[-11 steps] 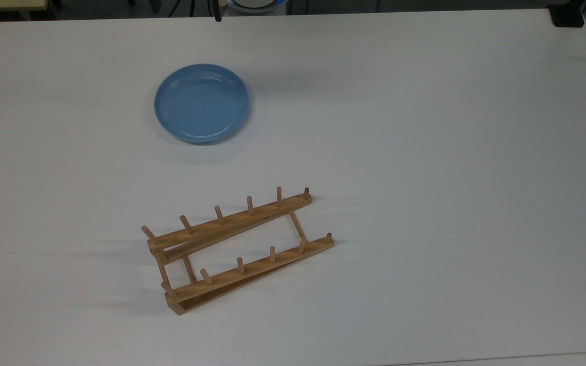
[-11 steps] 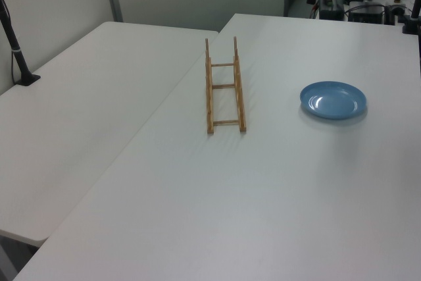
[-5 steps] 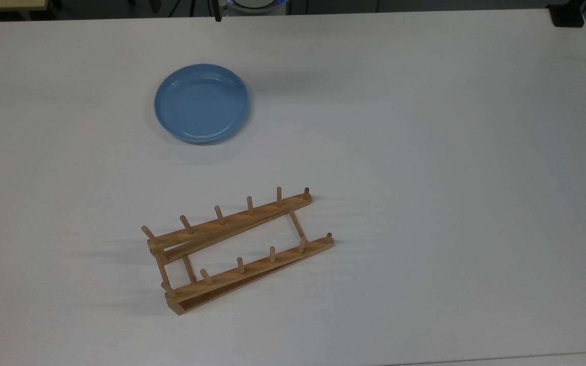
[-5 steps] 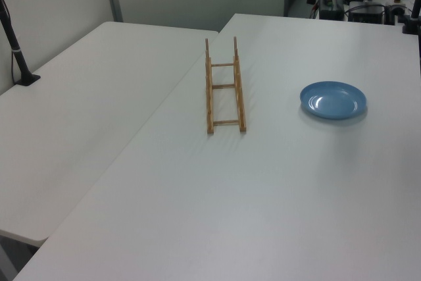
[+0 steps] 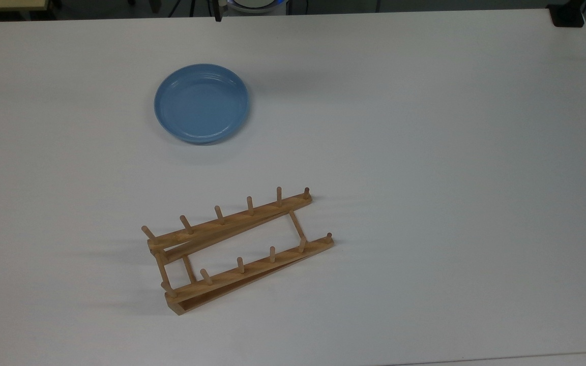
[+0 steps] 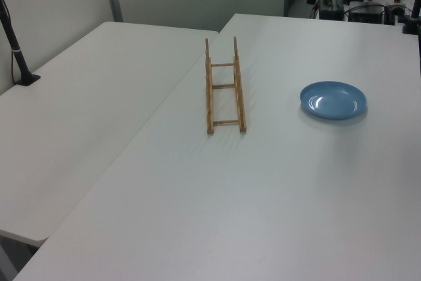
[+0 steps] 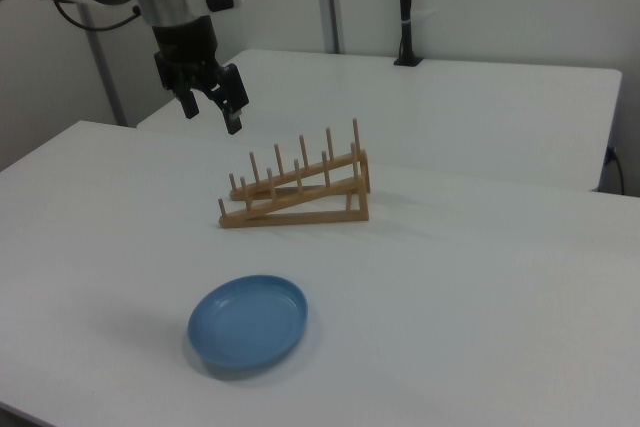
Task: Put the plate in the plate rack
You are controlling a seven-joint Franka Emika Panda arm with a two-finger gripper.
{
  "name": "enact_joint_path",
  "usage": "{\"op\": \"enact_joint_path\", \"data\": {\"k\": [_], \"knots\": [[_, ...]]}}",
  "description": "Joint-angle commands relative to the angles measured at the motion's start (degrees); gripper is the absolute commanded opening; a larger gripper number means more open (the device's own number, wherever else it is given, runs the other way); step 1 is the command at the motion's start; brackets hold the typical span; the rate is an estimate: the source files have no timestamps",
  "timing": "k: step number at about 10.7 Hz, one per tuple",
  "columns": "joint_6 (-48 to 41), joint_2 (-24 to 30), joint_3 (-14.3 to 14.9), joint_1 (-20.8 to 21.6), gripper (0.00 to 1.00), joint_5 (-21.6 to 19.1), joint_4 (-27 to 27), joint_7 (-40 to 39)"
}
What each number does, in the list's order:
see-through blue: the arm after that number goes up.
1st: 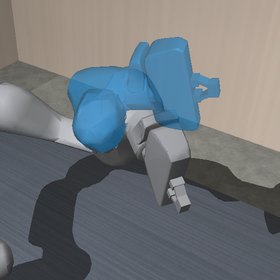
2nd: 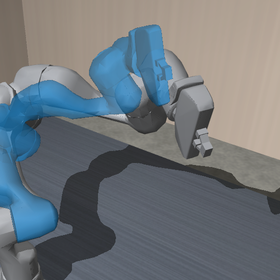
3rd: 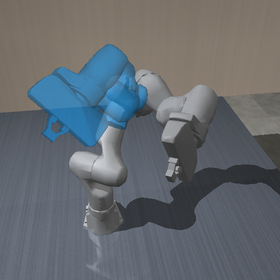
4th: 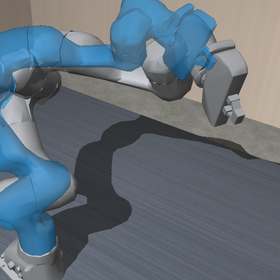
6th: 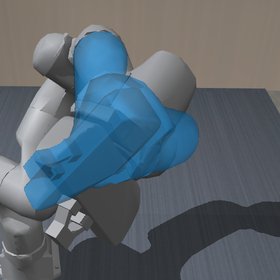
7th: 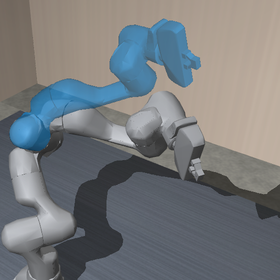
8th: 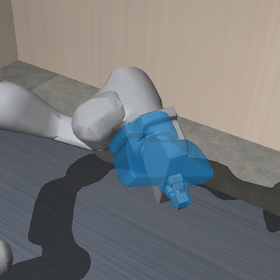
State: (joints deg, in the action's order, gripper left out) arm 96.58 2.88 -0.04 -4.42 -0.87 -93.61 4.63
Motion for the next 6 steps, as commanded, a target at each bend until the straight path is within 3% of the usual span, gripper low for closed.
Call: {"op": "enact_joint_path", "data": {"k": [1,4,6], "knots": [[0.19,-0.42,0.13,0.46,1.00,0.17,0.62,-1.11],[-0.16,-0.16,0.13,0.29,1.00,0.17,0.53,-2.59],[-1.73,-0.07,0.13,-0.07,1.00,0.17,0.44,-7.77]]}}
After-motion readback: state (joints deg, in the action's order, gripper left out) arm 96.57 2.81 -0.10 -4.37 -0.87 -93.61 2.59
